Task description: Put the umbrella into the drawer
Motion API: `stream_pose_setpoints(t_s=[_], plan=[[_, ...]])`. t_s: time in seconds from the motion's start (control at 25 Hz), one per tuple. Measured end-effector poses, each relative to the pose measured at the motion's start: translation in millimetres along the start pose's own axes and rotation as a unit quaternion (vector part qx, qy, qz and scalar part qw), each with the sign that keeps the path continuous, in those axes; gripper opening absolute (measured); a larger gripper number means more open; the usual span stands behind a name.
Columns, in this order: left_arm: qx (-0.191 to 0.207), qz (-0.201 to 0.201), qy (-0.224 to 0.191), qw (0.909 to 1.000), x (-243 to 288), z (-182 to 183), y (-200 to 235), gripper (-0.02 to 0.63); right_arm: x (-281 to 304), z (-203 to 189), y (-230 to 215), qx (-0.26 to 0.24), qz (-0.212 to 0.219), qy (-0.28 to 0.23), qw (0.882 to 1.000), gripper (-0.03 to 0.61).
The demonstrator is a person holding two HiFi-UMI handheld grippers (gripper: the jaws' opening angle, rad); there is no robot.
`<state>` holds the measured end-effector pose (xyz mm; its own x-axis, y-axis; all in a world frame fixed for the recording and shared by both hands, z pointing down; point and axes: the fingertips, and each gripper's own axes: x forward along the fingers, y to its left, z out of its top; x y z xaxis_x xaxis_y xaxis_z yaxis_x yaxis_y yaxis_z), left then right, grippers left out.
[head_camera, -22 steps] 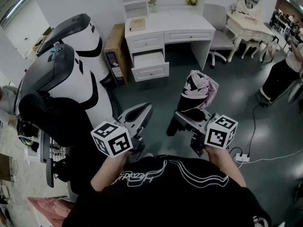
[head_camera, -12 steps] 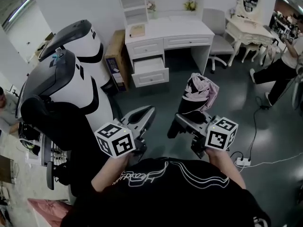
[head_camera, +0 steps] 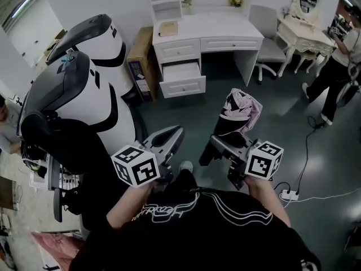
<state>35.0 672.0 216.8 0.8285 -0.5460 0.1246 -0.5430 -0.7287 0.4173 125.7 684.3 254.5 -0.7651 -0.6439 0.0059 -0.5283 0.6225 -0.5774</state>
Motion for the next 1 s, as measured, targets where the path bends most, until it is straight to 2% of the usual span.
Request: stream_pose_setpoints(t_s=[0.32,0.48,0.72,1.0], plan=[[-0.021,0.002,0.01,0.9997,41.3,8.3,56.0,0.02,35.7,8.5,-54.2,0.029,-0.013,0.01,0.999,0.209],[-0.036,0.0,0.016,0.9992,70.4,13.9,97.3,0.02,65.5,18.0,-92.8,0.037,-0.023,0.02,0.999,0.209],[-0.065,0.009,0.028,0.9975,124.4,46.9,197.1,0.02,141.9,46.8,-165.6,0.064,-0.04,0.041,0.996,0.209],[-0.092,0.031,0.051,0.9939,218.1,103.8,342.3,0.02,256.6,103.7,-279.8,0.098,-0.054,0.069,0.991,0.209]])
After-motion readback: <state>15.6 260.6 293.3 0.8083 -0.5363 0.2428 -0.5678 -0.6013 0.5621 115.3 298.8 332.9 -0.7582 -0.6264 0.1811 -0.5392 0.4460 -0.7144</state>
